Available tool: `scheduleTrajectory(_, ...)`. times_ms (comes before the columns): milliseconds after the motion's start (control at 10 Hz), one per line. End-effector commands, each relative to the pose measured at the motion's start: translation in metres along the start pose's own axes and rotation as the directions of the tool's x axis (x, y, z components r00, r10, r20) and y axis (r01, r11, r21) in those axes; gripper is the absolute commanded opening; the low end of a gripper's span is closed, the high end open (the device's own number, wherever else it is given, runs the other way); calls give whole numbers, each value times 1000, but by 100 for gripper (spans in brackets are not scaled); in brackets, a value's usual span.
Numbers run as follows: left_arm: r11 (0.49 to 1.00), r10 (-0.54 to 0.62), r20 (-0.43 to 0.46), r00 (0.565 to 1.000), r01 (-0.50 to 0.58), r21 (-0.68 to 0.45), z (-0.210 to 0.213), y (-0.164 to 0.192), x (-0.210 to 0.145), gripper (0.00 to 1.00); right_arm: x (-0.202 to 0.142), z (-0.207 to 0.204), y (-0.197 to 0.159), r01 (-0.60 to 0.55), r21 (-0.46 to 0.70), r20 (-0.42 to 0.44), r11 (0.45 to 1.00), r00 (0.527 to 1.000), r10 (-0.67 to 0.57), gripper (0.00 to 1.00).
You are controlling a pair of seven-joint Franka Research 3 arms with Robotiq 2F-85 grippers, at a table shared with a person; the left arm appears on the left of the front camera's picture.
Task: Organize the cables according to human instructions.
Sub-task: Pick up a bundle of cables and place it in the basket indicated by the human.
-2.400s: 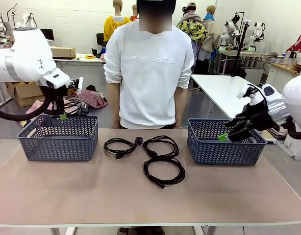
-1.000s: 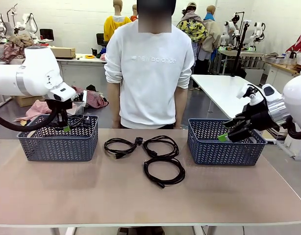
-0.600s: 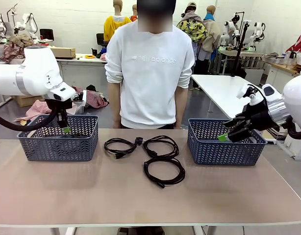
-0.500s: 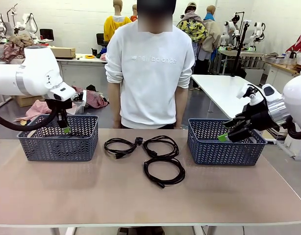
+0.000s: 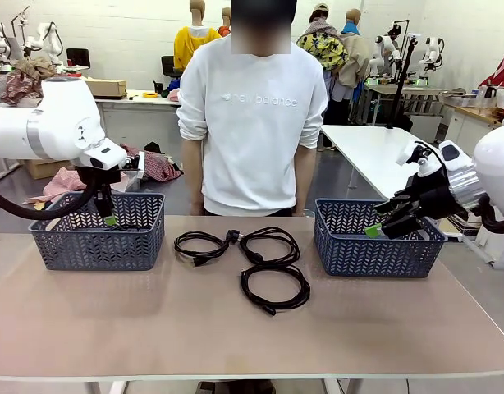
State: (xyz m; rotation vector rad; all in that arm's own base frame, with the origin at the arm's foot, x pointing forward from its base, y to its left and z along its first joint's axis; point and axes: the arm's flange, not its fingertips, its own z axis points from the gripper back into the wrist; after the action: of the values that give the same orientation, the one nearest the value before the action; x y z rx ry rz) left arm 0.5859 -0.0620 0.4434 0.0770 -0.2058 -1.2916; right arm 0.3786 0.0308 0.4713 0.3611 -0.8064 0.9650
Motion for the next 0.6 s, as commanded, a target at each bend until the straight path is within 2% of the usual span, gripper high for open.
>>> scheduleTrajectory(0,1000,10,-31,999,-10,-2,2,2,0,95,-1,-3,-4,-16,10,24,1000,1000,16,100)
scheduleTrajectory(100,1000,11,-32,999,-11,-4,2,2,0,87,-1,-3,-4,-16,10,24,1000,1000,16,100)
scheduleTrajectory(200,1000,11,-34,999,-12,-7,2,2,0,100,-1,-3,-4,-16,10,24,1000,1000,16,100)
scheduleTrajectory(500,1000,29,-27,999,-30,-10,1,2,0,100,-1,-3,-4,-16,10,24,1000,1000,16,100)
